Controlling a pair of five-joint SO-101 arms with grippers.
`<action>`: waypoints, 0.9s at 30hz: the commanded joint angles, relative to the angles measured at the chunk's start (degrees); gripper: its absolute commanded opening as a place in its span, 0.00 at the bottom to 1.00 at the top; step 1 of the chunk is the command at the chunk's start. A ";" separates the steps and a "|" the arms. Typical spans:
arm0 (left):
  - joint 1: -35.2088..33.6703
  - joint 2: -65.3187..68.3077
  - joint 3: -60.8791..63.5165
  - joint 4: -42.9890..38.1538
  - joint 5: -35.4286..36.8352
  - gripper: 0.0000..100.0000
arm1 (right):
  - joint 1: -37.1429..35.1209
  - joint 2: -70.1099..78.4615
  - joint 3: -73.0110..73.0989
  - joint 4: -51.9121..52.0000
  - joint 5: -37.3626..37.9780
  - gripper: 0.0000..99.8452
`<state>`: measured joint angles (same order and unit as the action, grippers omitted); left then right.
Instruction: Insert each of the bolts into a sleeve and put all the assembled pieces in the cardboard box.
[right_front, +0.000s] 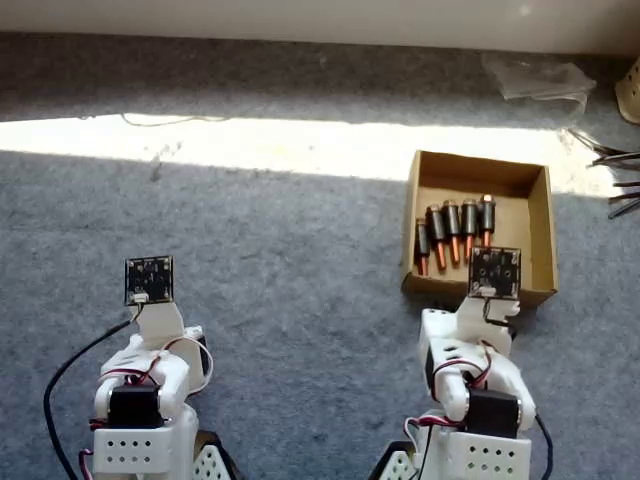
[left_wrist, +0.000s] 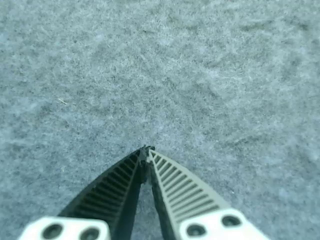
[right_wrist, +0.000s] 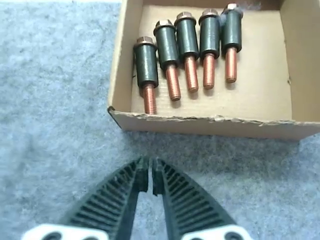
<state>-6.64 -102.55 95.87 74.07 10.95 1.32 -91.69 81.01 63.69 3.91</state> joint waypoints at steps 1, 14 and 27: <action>0.75 0.92 1.45 0.26 -0.09 0.01 | -0.57 -0.31 -5.23 0.22 -0.70 0.00; 0.75 0.92 1.45 0.26 -0.09 0.01 | -0.66 -6.02 -12.97 5.32 -3.08 0.00; 0.75 0.92 1.45 0.26 -0.09 0.01 | -6.29 -14.02 -5.76 7.43 -2.55 0.00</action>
<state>-6.64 -102.55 95.87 74.07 10.95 -2.11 -104.35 73.89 70.99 1.36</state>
